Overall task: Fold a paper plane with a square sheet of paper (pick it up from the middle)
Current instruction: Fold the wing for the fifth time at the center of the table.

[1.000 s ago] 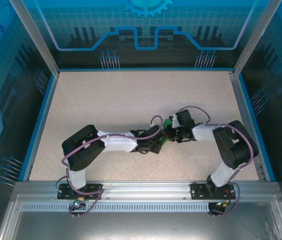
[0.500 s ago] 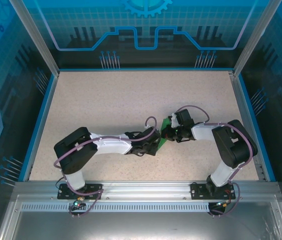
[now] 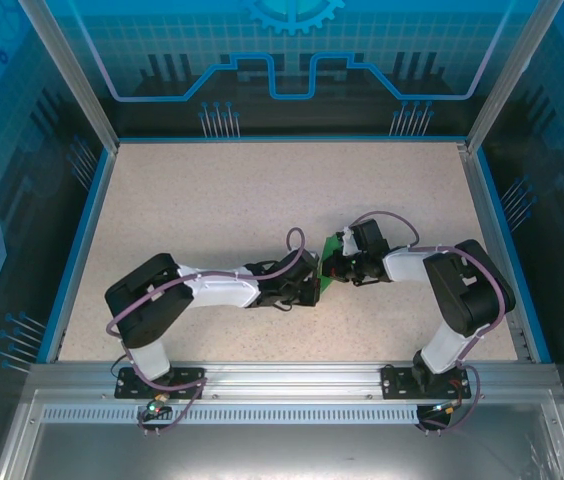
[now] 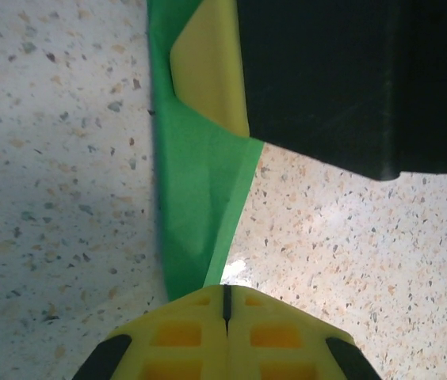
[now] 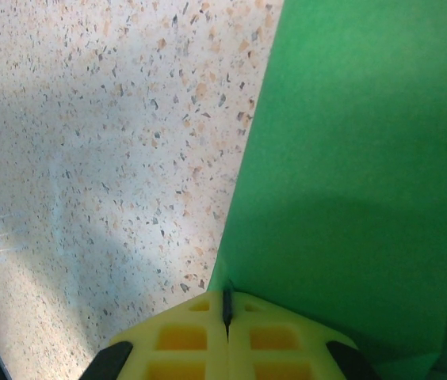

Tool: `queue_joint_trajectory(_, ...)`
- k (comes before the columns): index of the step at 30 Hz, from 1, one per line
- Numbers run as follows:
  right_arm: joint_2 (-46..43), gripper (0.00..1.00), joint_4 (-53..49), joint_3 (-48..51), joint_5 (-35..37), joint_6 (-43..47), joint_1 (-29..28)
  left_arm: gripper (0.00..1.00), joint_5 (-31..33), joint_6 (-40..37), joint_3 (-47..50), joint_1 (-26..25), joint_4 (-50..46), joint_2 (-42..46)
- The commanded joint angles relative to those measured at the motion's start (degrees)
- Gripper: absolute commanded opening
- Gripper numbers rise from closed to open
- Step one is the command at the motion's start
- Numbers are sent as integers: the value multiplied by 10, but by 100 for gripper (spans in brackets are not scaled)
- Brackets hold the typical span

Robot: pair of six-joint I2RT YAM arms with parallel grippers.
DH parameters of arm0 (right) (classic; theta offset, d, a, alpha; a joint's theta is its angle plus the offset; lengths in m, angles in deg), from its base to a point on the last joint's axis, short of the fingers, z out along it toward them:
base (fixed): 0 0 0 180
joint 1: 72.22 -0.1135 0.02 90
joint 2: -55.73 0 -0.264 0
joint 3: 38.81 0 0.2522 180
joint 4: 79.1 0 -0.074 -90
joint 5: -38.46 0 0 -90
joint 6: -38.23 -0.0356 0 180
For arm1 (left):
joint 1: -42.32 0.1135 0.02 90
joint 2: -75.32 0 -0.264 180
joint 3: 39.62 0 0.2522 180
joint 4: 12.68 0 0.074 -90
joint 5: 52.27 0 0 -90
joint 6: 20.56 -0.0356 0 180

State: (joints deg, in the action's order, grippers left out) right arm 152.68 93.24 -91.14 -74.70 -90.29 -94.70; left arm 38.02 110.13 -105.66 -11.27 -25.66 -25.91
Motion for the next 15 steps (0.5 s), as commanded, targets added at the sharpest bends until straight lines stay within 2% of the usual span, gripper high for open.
queue_joint_trajectory(1, 34, 0, -50, 29, 50, 12, 2, 0, -21, 17, 17, 1, 8, -17)
queue_joint_trajectory(9, 32, 0, -51, 32, 47, 13, 5, 0, -36, 24, 31, 1, 27, -31)
queue_joint_trajectory(15, 34, 0, -46, 37, 45, 12, 7, 0, -68, 33, 58, 5, 81, -48)
